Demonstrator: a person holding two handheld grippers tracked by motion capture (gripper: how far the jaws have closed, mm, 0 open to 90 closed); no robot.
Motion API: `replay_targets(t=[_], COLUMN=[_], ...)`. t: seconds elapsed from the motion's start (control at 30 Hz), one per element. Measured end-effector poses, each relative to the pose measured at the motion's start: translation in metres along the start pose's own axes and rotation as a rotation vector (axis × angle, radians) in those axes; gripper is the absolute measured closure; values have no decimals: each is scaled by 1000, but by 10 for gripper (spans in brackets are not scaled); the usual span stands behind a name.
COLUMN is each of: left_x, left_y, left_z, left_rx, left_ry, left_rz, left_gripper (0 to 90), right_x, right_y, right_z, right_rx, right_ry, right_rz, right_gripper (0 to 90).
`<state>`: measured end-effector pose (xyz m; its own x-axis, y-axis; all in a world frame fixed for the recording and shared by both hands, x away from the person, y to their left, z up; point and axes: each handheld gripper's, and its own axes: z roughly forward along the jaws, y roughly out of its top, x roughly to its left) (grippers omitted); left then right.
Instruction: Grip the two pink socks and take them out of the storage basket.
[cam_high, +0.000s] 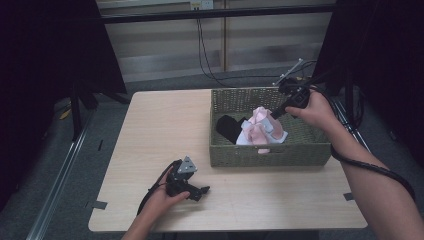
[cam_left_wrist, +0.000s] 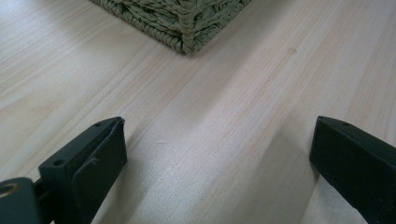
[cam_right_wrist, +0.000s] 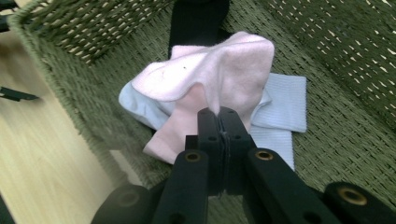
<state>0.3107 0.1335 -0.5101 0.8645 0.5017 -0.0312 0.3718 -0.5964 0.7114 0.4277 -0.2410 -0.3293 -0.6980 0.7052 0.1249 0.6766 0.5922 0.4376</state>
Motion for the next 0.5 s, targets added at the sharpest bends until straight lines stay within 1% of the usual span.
replay_targets(t=[0.03,0.07,0.17,0.2,0.43,0.5], left_x=[0,0,0,0,0,0], left_y=[0,0,0,0,0,0], left_z=[0,0,0,0,0,0], left_rx=[0,-1,-2,-2,1,1], left_ry=[0,0,-1,-1,0,0], left_rz=[0,-3,-3,-3,0,0], left_gripper=[35,35,35,35,35,35], right_x=[0,1,2,2,6,7], right_y=[0,0,-2,-2,-5,-7], right_z=[0,-4,-10,-11,-25,-28], right_rx=[0,-3,-14,-18,-42,-38], right_ry=[0,0,13,17,26,31], right_rz=[0,-4,2,-3,-6,-8], right_gripper=[889,888,889,889,889,889])
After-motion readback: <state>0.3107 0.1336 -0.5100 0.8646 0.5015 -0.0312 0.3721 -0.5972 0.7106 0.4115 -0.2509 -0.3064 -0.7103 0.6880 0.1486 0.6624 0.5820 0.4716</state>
